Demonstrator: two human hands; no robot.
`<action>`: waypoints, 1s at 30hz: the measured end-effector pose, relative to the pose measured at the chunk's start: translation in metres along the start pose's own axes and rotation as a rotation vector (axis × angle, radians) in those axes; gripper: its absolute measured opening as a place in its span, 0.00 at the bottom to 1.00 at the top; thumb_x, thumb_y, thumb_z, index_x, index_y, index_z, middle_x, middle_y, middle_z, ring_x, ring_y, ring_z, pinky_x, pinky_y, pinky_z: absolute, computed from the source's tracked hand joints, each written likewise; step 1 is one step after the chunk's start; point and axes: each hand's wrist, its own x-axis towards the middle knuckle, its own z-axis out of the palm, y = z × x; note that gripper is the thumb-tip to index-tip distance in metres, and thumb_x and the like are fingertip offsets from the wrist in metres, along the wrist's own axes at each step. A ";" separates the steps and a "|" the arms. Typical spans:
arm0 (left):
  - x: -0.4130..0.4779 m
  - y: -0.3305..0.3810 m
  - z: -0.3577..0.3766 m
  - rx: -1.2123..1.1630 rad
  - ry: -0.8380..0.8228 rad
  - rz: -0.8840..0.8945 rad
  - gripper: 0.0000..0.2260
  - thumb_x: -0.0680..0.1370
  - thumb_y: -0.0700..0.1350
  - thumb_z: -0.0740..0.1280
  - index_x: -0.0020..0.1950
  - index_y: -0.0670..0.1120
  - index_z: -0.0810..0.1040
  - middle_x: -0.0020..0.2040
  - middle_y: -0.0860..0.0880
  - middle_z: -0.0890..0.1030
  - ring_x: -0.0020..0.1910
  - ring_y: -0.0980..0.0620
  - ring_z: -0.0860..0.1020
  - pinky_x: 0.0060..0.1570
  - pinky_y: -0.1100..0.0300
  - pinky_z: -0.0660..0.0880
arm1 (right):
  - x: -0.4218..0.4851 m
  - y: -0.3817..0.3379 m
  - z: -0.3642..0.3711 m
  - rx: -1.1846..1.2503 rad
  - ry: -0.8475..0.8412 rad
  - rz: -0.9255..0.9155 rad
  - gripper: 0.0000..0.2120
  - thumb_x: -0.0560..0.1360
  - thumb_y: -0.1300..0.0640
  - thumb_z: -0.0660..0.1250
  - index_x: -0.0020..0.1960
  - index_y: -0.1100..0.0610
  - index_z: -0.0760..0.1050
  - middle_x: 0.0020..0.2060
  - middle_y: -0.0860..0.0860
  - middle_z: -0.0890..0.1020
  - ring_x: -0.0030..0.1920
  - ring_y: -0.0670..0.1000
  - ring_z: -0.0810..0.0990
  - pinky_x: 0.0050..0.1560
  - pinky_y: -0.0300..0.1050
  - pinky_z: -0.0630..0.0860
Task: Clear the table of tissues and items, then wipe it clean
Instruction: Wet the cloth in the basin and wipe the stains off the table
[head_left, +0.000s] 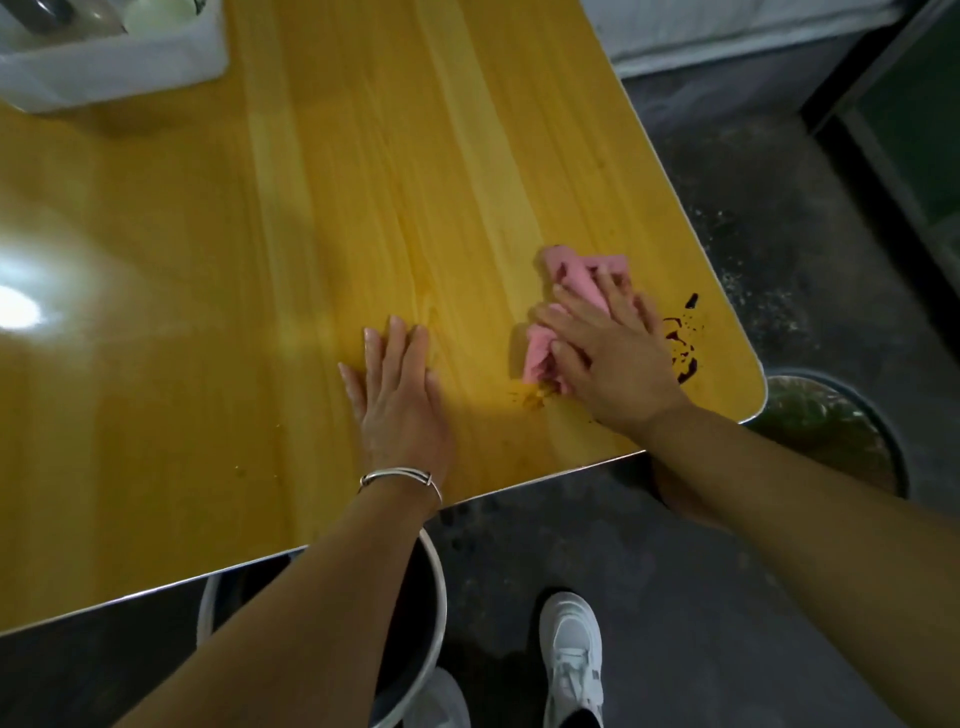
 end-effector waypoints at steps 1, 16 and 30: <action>0.001 -0.001 0.001 0.009 -0.002 0.000 0.20 0.81 0.43 0.50 0.74 0.50 0.56 0.77 0.51 0.52 0.76 0.52 0.43 0.71 0.54 0.33 | 0.000 -0.006 0.003 -0.004 0.024 0.094 0.24 0.77 0.46 0.45 0.71 0.42 0.64 0.75 0.44 0.59 0.77 0.53 0.43 0.73 0.55 0.37; 0.001 -0.010 -0.009 -0.112 -0.047 0.032 0.23 0.79 0.35 0.53 0.73 0.49 0.60 0.76 0.51 0.53 0.76 0.53 0.45 0.73 0.54 0.35 | -0.035 -0.030 0.013 -0.074 0.012 0.065 0.21 0.79 0.45 0.48 0.71 0.44 0.64 0.75 0.43 0.57 0.76 0.54 0.40 0.74 0.56 0.37; -0.002 0.001 0.000 0.071 0.006 0.003 0.28 0.74 0.31 0.53 0.73 0.47 0.58 0.77 0.51 0.51 0.76 0.51 0.43 0.73 0.50 0.35 | -0.061 0.010 0.009 -0.195 0.075 0.137 0.23 0.79 0.44 0.48 0.72 0.45 0.63 0.75 0.45 0.56 0.76 0.56 0.39 0.73 0.60 0.37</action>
